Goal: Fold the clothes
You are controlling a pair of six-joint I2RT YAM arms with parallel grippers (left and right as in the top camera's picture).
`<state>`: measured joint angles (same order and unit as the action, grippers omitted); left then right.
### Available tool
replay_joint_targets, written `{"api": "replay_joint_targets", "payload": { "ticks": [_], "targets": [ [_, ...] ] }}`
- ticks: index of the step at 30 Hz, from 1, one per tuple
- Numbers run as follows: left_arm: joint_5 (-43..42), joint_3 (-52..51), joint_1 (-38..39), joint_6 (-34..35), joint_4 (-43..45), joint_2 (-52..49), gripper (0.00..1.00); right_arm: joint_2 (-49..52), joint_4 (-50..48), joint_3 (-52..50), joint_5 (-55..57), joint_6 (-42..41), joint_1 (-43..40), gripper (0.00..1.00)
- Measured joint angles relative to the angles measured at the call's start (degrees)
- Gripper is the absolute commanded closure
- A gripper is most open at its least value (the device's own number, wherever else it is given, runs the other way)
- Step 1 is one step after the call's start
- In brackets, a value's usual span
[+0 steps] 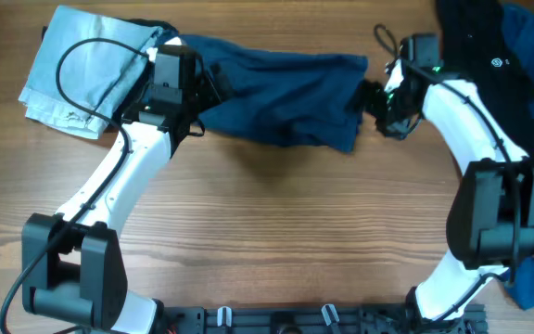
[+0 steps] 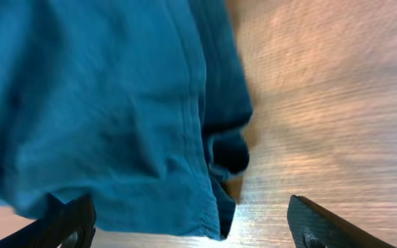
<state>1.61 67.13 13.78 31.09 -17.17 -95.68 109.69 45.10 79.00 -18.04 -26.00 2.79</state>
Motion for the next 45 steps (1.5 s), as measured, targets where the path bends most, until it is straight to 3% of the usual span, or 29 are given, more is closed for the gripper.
{"api": "replay_joint_targets", "payload": {
  "ticks": [4, 8, 11, 17, 21, 23, 24, 26, 28, 35, 38, 42, 45],
  "targets": [
    [0.00, 0.00, 0.00, 0.00, -1.55, 0.00, 0.01, 0.02, -10.14, -6.93, -0.39, 2.21, 0.50, 0.32],
    [0.00, 0.00, 0.00, 0.00, -2.12, 0.00, 0.00, 0.02, -21.86, -13.38, -0.46, 3.28, 0.61, 0.61],
    [0.00, 0.00, 0.00, 0.00, -2.12, 0.00, 0.00, 0.02, -26.75, -15.96, -1.33, 3.61, 1.68, 0.94],
    [0.00, 0.00, 0.00, 0.00, -2.12, 0.00, 0.00, 0.02, -27.12, -15.98, -2.25, 3.34, 1.36, 0.96],
    [0.00, 0.00, 0.00, 0.02, -2.16, 0.00, 0.01, -0.11, -20.68, -15.98, -4.07, 5.81, -9.33, 0.96],
    [-0.04, 0.00, 0.00, 0.00, -2.05, 0.00, 0.11, -0.33, -17.14, -15.78, -5.49, 10.03, -15.63, 0.96],
    [-0.04, 0.00, 0.00, -0.13, -1.88, -0.02, 0.39, -0.52, -14.51, -15.76, -5.95, 12.63, -16.76, 0.96],
    [-0.83, 0.00, 0.00, -0.26, 1.44, -1.20, 0.77, -0.55, -12.50, -15.69, -5.99, 15.06, -16.52, 0.96],
    [-2.25, 0.02, 0.00, -0.37, 6.47, -3.10, 0.96, -0.61, -11.02, -15.69, -6.01, 16.41, -16.33, 0.96],
    [-4.57, 0.17, 0.00, -4.42, 23.10, -17.94, 0.96, -0.76, -4.83, -15.63, -6.84, 20.90, -16.33, 0.96],
    [-4.33, 0.20, 0.00, -5.38, 23.96, -23.69, 0.96, -0.96, -4.44, -15.50, -7.72, 21.59, -16.33, 0.96],
    [-4.46, 0.79, 0.00, -5.51, 23.06, -24.52, 0.81, -1.81, -1.95, -8.57, -8.92, 21.59, -18.18, 0.96],
    [-5.95, 1.66, 0.15, -5.95, 19.04, -23.82, 0.78, -2.80, -9.97, -2.51, -10.47, 20.65, -19.15, 0.96]
  ]
}}
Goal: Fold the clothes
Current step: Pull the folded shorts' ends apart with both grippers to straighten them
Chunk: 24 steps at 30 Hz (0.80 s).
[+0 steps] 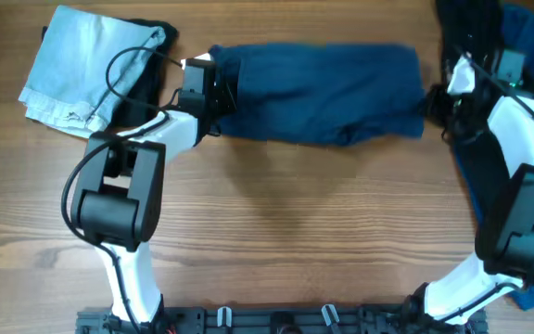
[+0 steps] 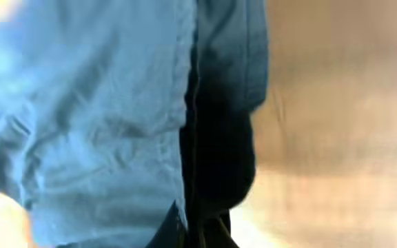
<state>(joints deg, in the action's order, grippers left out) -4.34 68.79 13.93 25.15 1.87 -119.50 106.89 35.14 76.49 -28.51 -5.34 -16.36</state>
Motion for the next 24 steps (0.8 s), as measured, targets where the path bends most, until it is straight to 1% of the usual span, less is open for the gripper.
{"api": "replay_joint_targets", "payload": {
  "ticks": [3, 6, 7, 10, 12, 13, 14, 15, 16, 19, 21, 23, 24],
  "targets": [
    [-2.23, -0.09, 0.00, -0.02, -5.68, 2.14, 0.75, 0.00, -4.09, 0.57, 0.50, -1.55, -0.02, 0.96],
    [-3.06, -0.81, 0.00, 0.52, -10.78, 7.34, 0.74, 0.09, -5.27, 0.57, 3.23, -2.10, -0.13, 0.96],
    [-3.06, -0.81, 0.00, 0.66, -10.99, 8.74, 0.74, 0.31, -5.18, 0.59, 3.52, -2.10, -0.15, 0.96],
    [-3.06, -0.81, 0.00, 0.85, -12.22, 13.14, 0.73, 3.63, -0.66, 0.90, 4.68, -2.14, 0.46, 0.96],
    [-3.06, -0.81, -0.02, 0.85, -12.74, 13.66, 0.73, 4.63, 3.91, 0.90, 5.66, -2.32, 1.70, 0.96],
    [-3.04, -0.81, -0.07, 0.85, -13.27, 13.66, 0.73, 4.66, 5.42, 0.90, 6.03, -2.56, 2.12, 0.84],
    [-3.06, -0.85, -0.20, 0.87, -13.66, 13.66, 0.72, 4.66, 9.03, 0.96, 7.06, -3.39, 2.56, 0.23],
    [-3.06, -0.85, -0.44, 0.87, -13.68, 13.66, 0.72, 4.66, 10.47, 0.94, 7.69, -3.72, 2.56, 0.06],
    [-3.06, -0.85, -0.87, 0.87, -13.70, 13.66, 0.72, 4.66, 12.37, 0.90, 8.87, -4.50, 2.45, 0.00],
    [-3.06, -0.85, -2.75, 0.85, -13.90, 13.66, 0.71, 4.66, 13.07, 1.03, 11.74, -5.55, 2.01, 0.00],
    [-3.06, -0.87, -4.22, 0.87, -15.02, 13.66, 0.71, 4.68, 14.84, 3.28, 13.11, -5.77, 1.64, 0.02],
    [-3.04, -0.90, -5.20, 0.85, -15.69, 13.66, 0.71, 4.81, 16.87, 8.85, 14.47, -6.08, 1.44, 0.12],
    [-3.06, -0.90, -5.68, 0.85, -16.02, 13.66, 0.74, 4.81, 16.06, 14.67, 15.13, -6.43, 1.42, 0.60]
  ]
}}
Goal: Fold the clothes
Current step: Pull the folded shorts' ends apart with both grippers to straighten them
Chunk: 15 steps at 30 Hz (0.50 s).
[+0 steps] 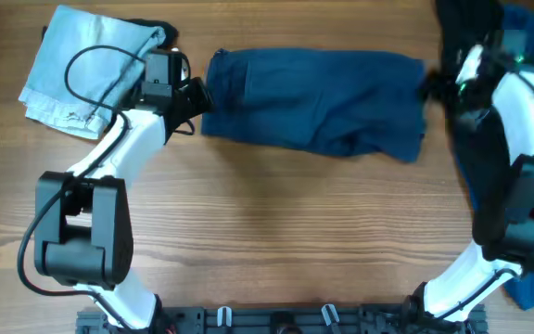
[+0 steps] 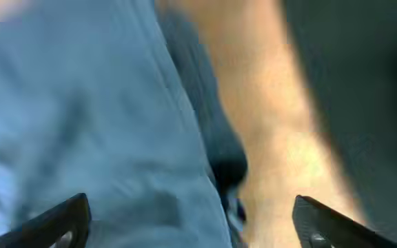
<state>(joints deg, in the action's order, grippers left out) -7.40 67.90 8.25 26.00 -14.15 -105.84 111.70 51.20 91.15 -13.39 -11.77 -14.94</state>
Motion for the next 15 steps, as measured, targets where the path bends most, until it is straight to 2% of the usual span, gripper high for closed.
{"api": "replay_joint_targets", "payload": {
  "ticks": [1, 2, 7, 15],
  "targets": [
    [0.02, 0.00, -0.81, 0.00, 0.00, 0.00, 0.93, -0.07, -1.11, 3.06, 0.20, 0.02, 0.00, 0.95],
    [0.02, -0.02, -1.11, 0.02, 0.15, 0.00, 0.96, -0.09, -3.06, 3.23, 0.39, 0.02, 0.24, 0.96],
    [0.94, -0.02, -1.36, 0.17, 2.43, 0.00, 0.96, 1.90, -6.91, 2.38, 0.63, -1.09, 4.33, 0.96],
    [2.10, -0.15, -2.82, -1.73, 13.38, -0.13, 0.94, 8.52, -12.79, -2.01, 1.05, -1.70, 5.75, 0.96]
  ]
}}
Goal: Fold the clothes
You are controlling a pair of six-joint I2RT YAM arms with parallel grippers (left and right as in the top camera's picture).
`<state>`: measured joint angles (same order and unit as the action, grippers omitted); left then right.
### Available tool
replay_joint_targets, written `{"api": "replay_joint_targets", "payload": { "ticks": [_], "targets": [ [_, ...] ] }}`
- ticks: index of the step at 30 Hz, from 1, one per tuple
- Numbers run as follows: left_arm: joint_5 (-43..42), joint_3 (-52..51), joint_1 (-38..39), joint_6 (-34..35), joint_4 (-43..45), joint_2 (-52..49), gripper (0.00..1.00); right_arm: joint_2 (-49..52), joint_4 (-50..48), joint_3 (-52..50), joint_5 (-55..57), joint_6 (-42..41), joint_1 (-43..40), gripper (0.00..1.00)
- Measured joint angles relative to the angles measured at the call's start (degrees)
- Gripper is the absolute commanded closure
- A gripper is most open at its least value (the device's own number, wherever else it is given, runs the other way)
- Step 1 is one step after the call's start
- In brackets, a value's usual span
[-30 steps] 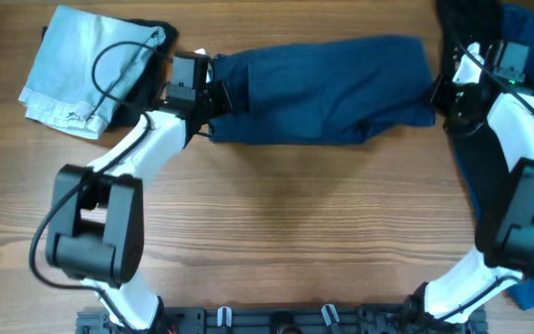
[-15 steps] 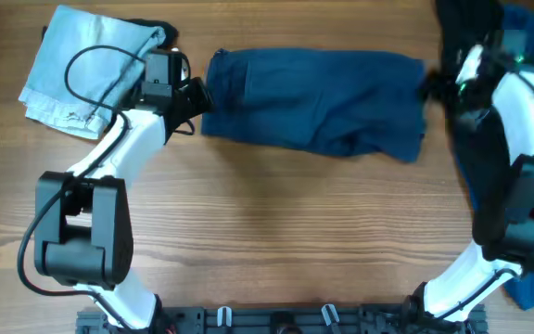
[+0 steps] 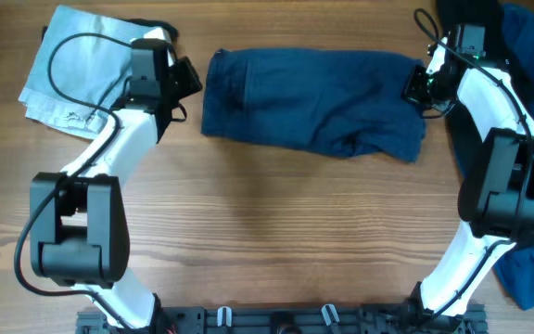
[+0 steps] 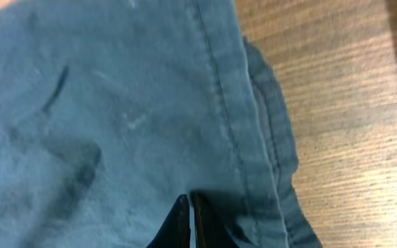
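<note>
A dark blue garment (image 3: pixel 313 102) lies spread flat across the far middle of the table, with a crumpled lower right corner. My right gripper (image 3: pixel 416 89) is at its right edge. In the right wrist view the fingertips (image 4: pixel 188 201) are pressed together on the blue garment (image 4: pixel 116 103) just inside its stitched hem, and the fabric puckers around them. My left gripper (image 3: pixel 187 82) stands a little left of the garment's left edge, apart from it, its fingers spread and holding nothing.
A folded light blue garment (image 3: pixel 74 65) lies at the far left on a black piece (image 3: pixel 158 33). A pile of black and blue clothes (image 3: pixel 494 42) fills the far right corner. More blue cloth lies at the near right edge.
My right gripper was open just off the garment's right edge; now it is shut on that edge, slightly further left. My left gripper has drawn back up and left from the garment.
At first the blue garment lay bunched between my grippers, the right one open beside its end. Then it was stretched out and shifted right, with the right gripper shut on its end. Then it lay flat with the grippers clear of it. Now the right one pinches the right edge again.
</note>
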<state>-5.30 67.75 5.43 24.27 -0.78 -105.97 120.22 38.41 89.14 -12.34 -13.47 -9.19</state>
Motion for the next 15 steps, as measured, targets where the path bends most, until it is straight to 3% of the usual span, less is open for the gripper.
{"api": "replay_joint_targets", "payload": {
  "ticks": [2, 5, 8, 12, 15],
  "targets": [
    [-1.16, 0.02, -1.16, -0.09, 2.56, -0.98, 0.91, 0.48, -0.28, 0.02, 0.61, 0.02, 0.00, 0.96],
    [-6.19, 0.02, -2.19, -0.35, 2.95, -4.85, 0.54, 2.78, 0.00, 0.00, 1.07, 0.02, 0.00, 0.96],
    [-12.26, 0.02, -2.16, -0.63, 2.84, -7.98, 0.34, 3.89, 0.63, 0.00, 1.07, 0.02, 0.02, 0.96],
    [-20.22, 0.02, -2.23, -2.16, 2.47, -8.68, 0.30, 3.96, 1.20, 0.00, 1.07, 0.02, 0.02, 0.96],
    [-23.80, 0.02, -3.50, -3.04, 1.62, -9.11, 0.36, 3.96, 1.64, 0.00, 1.09, 0.04, 0.02, 0.96]
  ]
}}
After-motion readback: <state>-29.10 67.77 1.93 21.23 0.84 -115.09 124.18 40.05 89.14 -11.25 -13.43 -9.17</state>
